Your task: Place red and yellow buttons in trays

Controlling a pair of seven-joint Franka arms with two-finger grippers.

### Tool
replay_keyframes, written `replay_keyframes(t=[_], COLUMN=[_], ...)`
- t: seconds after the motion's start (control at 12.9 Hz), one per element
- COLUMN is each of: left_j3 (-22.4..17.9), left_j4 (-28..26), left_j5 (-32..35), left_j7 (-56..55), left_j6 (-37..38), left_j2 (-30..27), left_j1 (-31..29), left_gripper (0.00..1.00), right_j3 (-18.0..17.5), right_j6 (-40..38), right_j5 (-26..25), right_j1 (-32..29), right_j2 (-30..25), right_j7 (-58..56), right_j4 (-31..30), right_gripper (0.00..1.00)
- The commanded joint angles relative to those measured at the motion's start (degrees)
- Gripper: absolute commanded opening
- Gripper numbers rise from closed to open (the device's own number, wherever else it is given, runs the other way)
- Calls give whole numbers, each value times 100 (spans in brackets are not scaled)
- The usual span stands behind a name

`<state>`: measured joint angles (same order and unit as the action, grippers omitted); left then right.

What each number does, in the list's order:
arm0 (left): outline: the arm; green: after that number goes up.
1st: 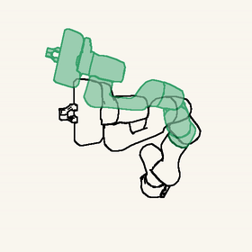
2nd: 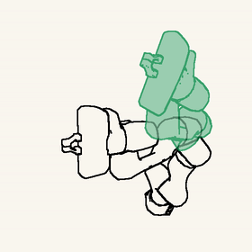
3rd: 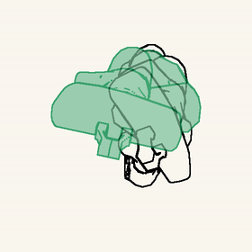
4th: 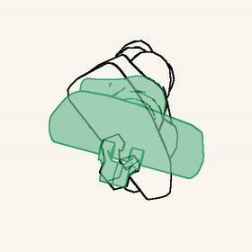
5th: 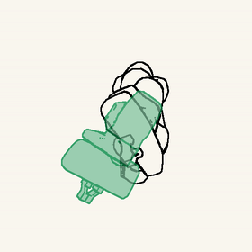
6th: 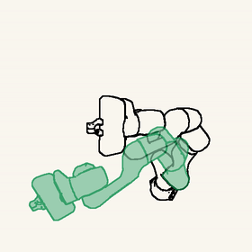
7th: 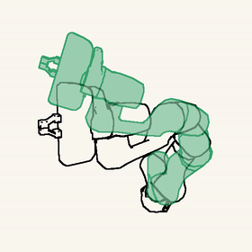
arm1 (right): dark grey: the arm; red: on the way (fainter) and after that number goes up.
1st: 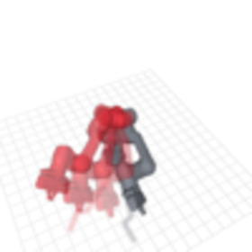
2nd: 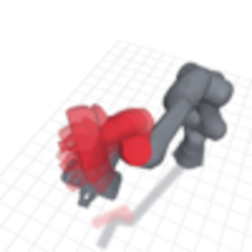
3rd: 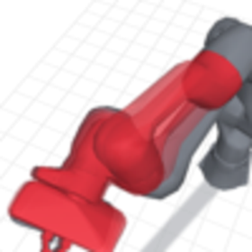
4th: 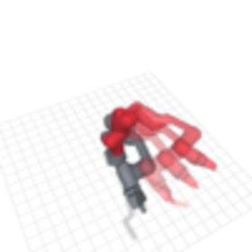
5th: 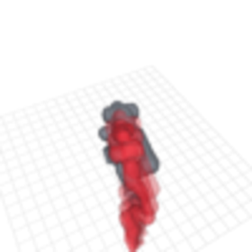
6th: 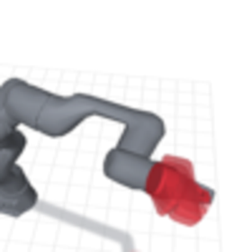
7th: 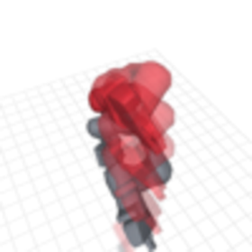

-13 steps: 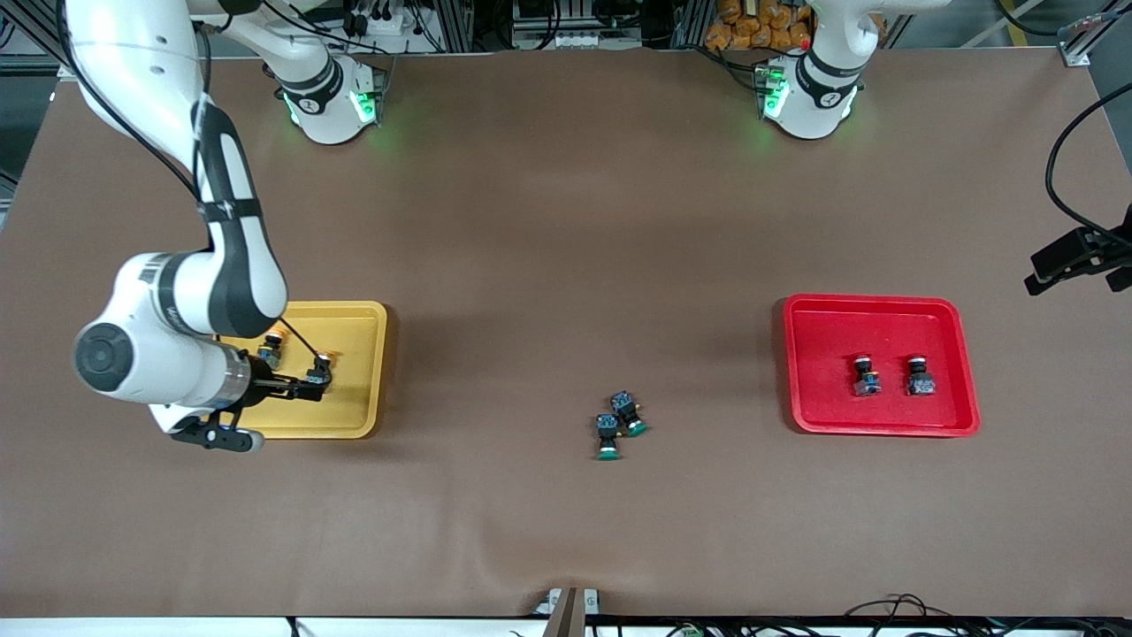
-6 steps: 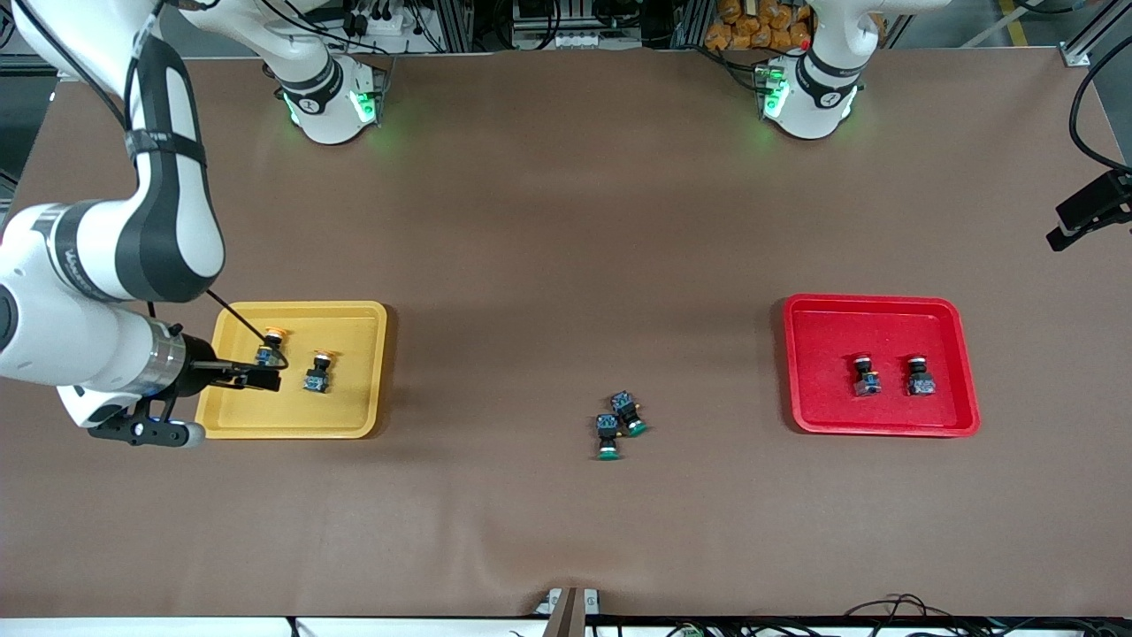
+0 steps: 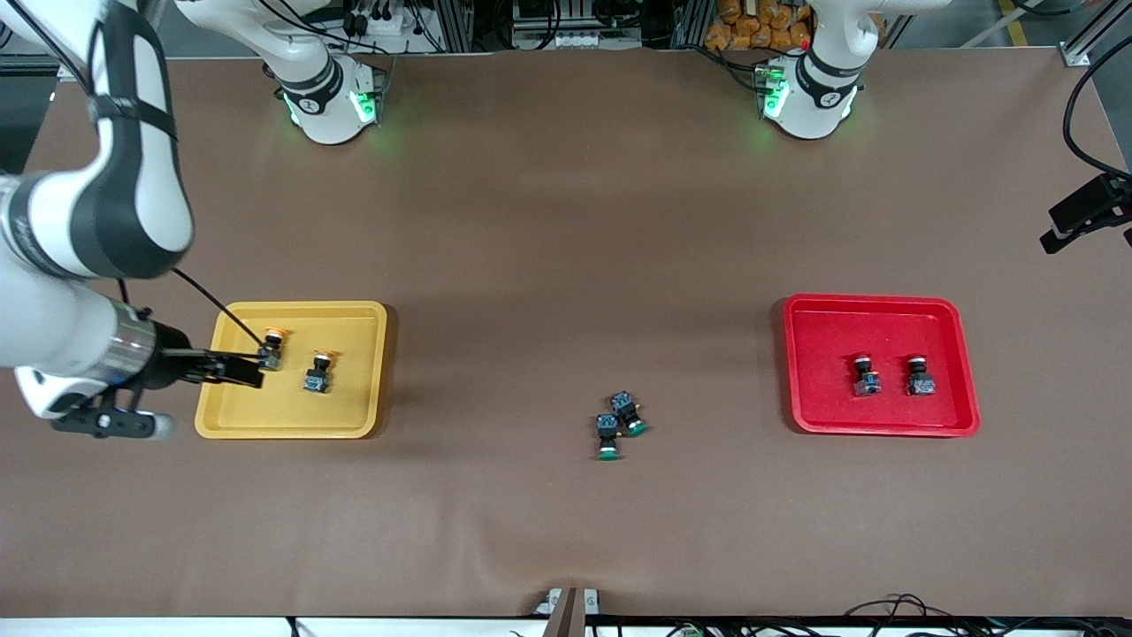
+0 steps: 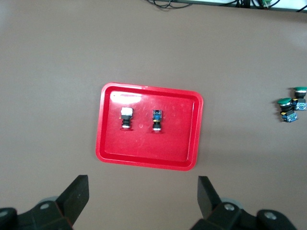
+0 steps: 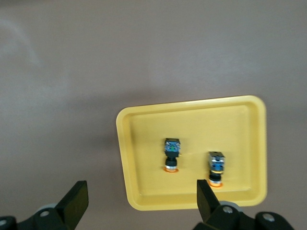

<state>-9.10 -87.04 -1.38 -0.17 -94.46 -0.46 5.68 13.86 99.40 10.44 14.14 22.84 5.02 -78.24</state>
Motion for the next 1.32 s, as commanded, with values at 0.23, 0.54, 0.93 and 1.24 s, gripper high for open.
replay_keyframes(t=[0.23,0.54,0.93,1.24], left_j3=[-57,-57,5,5], left_j4=[258,267,267,267], left_j5=[15,6,6,-11], left_j7=[43,201,202,193], left_j6=[59,59,59,59], left_j2=[134,134,134,134], left_j1=[73,73,73,73], left_gripper=[100,100,100,100], right_j3=[-182,-707,-1017,-1446], right_j6=[-982,-1423,-1590,-1634], right_j5=[-262,-541,-833,-1228], right_j1=[-499,-1034,-1212,-1430], right_j2=[-1017,-1553,-2310,-2793], right_j7=[-45,-281,-467,-696], right_j4=[-95,-183,-569,-921], right_gripper=[100,100,100,100])
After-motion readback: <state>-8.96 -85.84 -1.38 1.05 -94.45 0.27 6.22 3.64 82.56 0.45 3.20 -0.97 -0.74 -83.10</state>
